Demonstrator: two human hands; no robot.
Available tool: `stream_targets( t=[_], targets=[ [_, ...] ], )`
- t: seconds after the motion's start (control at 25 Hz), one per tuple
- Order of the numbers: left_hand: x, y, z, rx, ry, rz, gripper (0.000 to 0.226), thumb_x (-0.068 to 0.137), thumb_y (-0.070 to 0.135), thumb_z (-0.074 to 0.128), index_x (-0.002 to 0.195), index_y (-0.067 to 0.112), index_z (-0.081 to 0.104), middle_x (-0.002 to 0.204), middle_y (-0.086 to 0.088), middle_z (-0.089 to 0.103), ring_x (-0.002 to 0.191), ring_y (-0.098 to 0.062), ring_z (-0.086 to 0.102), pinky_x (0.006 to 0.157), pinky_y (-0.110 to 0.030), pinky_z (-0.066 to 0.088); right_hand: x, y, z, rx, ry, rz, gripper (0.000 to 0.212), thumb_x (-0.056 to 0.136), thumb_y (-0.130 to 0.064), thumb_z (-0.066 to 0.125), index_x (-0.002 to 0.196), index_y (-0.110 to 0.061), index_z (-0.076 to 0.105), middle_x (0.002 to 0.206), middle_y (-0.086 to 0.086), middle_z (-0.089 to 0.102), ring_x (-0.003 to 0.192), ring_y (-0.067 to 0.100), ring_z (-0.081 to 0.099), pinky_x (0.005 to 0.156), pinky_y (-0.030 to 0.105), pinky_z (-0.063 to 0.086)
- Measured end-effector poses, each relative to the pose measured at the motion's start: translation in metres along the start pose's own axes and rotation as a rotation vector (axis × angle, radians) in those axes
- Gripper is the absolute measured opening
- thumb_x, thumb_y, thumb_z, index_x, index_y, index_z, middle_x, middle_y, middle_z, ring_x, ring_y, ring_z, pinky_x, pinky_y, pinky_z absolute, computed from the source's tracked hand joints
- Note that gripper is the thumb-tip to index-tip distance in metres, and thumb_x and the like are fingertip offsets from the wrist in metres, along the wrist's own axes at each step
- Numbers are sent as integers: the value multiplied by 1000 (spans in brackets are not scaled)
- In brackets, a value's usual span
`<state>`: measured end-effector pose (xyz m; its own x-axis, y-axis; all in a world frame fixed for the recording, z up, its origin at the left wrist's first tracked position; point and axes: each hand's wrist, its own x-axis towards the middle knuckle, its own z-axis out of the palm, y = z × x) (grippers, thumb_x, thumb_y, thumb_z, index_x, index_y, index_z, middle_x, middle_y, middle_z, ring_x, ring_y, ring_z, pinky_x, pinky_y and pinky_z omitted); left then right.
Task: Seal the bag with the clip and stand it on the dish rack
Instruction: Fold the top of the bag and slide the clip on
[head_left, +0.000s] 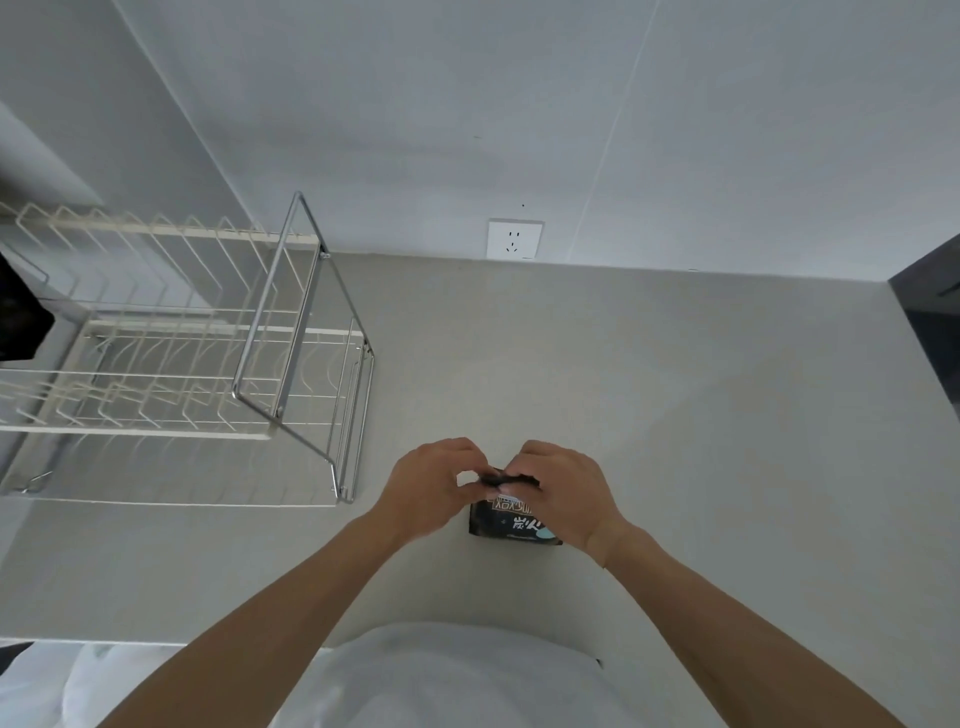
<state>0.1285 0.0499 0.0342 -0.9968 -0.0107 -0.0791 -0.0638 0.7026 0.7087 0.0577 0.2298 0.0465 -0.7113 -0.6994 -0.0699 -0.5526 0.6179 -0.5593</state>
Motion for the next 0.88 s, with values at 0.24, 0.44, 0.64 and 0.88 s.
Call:
stream_targets(
  t=[0.24,0.44,0.64,0.88],
  targets=[
    [2,3,-8,67,-32,25,12,80,44,68,86,33,68,92,18,66,85,-3,56,72,-31,49,-4,-2,-6,215,57,60,2,78,-24,73,75,-24,73,68,-10,60,59,8,54,55,25,42],
    [-2,-1,-14,118,-29,32,17,80,47,67,83,31,65,88,20,63,88,-2,50,71,-27,47,-4,-8,-4,325,117,85,7,75,-17,76,76,-23,77,65,-16,61,62,7,60,57,14,40],
    [-4,1,-4,259,10,92,12,82,39,68,86,28,67,89,15,66,94,-8,53,63,-23,43,4,-5,-4,70,-4,14,8,80,-31,70,78,-25,75,73,-8,67,62,6,51,56,25,38],
    [0,-2,2,294,-9,41,13,85,40,64,92,29,67,95,13,63,92,-9,52,62,-24,42,-13,20,-13,35,20,51,12,79,-33,73,90,-30,73,85,-13,69,78,7,60,64,21,44]
  ],
)
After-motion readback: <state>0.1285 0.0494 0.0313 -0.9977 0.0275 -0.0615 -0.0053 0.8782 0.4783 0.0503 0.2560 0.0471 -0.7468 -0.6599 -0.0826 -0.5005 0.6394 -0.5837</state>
